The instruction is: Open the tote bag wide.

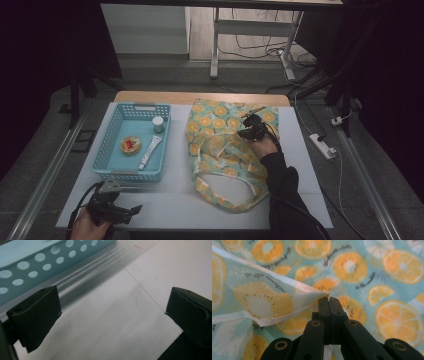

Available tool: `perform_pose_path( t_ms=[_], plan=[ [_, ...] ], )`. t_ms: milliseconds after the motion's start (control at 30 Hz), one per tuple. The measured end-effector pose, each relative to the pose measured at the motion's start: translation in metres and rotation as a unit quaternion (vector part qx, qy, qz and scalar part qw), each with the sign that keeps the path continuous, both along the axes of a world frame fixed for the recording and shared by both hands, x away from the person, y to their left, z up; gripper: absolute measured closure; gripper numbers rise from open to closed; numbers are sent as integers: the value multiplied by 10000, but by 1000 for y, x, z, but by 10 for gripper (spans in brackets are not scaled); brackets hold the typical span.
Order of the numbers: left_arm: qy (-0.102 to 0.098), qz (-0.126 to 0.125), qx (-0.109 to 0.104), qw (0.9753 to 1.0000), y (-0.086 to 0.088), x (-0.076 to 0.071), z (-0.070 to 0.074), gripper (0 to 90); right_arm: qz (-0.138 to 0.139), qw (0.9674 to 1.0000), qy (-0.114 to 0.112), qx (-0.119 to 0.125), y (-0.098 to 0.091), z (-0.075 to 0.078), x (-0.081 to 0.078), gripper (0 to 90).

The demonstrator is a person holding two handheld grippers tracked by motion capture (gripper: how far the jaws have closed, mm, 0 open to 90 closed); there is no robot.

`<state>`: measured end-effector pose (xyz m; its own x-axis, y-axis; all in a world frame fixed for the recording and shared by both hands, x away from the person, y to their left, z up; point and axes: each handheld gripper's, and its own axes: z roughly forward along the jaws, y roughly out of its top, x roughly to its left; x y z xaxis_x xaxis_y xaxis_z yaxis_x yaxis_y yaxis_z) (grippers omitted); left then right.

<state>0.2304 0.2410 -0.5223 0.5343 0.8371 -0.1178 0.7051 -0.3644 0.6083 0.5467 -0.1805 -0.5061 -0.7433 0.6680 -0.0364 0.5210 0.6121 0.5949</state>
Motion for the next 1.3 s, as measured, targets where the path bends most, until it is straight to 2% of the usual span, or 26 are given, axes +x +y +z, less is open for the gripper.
perform_pose_path(
  t_ms=[100, 167, 200, 400, 533, 633, 833, 1067, 1200, 1300],
  plan=[
    [15, 6, 5, 10000, 0, 0, 0, 0, -43, 9998, 29, 183, -4, -4, -2, 863],
    [21, 9, 5, 10000, 0, 0, 0, 1, -74, 9995, 6, 320, -7, 1, -5, 774],
    [20, 13, 5, 10000, 0, 0, 0, 1, -74, 9995, 6, 320, -7, 1, -5, 774],
    [28, 15, 26, 10000, -1, 0, 0, 1, -91, 9975, -40, 703, -12, 18, -14, 637],
    [26, 23, 24, 10000, -1, 0, 0, 1, -5, 9973, -91, 735, -13, 28, -23, 564],
    [29, 25, 33, 10000, -1, 0, 0, 1, 67, 9966, -48, 818, -13, 35, -31, 502],
    [29, 26, 46, 10000, -1, 0, 0, 0, 308, 9963, 87, 798, -6, 42, -53, 328],
    [38, 28, 56, 10000, -1, 0, 0, 1, 682, 9954, 165, 650, 8, 37, -79, 55],
    [37, 23, 59, 10000, -1, 1, 0, 1, 1013, 9919, 280, 718, 14, 31, -93, 4],
    [26, 14, 70, 10000, -1, 0, 0, 1, 1159, 9916, 313, 490, 19, 24, -101, 0]
  ],
)
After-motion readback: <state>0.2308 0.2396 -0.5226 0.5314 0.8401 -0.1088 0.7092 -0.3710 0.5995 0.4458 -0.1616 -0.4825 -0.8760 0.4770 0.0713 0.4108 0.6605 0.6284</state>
